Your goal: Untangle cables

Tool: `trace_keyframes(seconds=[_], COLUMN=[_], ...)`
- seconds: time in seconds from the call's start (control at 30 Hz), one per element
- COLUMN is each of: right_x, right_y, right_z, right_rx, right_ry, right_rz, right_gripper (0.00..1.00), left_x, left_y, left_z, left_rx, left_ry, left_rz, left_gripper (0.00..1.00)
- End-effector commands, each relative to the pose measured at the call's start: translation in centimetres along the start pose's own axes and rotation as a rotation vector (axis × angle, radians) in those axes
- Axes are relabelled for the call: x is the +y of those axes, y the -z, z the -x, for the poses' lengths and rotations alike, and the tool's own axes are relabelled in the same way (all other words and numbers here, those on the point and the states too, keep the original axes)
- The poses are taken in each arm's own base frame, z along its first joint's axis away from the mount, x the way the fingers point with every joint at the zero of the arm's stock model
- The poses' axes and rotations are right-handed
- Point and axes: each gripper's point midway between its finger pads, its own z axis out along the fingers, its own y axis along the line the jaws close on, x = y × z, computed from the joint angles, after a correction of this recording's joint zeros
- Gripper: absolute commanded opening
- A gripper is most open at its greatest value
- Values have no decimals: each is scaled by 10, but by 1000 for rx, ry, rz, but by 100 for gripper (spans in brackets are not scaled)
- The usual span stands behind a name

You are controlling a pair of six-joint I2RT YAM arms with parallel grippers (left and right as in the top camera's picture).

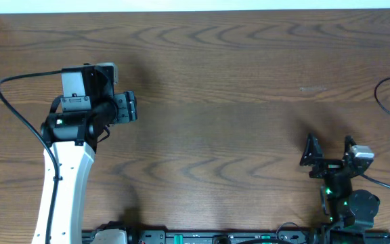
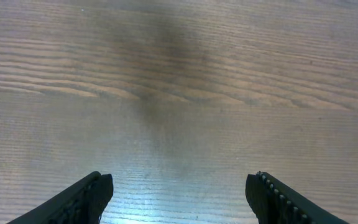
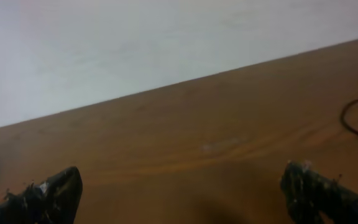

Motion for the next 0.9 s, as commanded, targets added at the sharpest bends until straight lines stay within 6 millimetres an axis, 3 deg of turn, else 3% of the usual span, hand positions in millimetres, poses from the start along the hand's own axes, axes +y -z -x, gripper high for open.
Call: trace_keyframes(seconds=[0.0, 0.4, 0.67, 0.87], right_x=[-6, -6, -6, -6], right_y=[0, 0, 0, 0], right_z=[-2, -2, -2, -2], right_rx=[3, 4, 4, 4], right_ry=[-17, -20, -20, -20], right_rz=[-38, -38, -38, -38], right_gripper=[99, 99, 99, 99], left_x=[-2, -11, -11, -4], left_y=[0, -2, -2, -2], left_z=[1, -1, -7, -16], left_rx=[-5, 1, 30, 62], left_ry=[-10, -1, 233, 240], left_rz=[-14, -66, -61, -18], left_gripper=[74, 75, 75, 75])
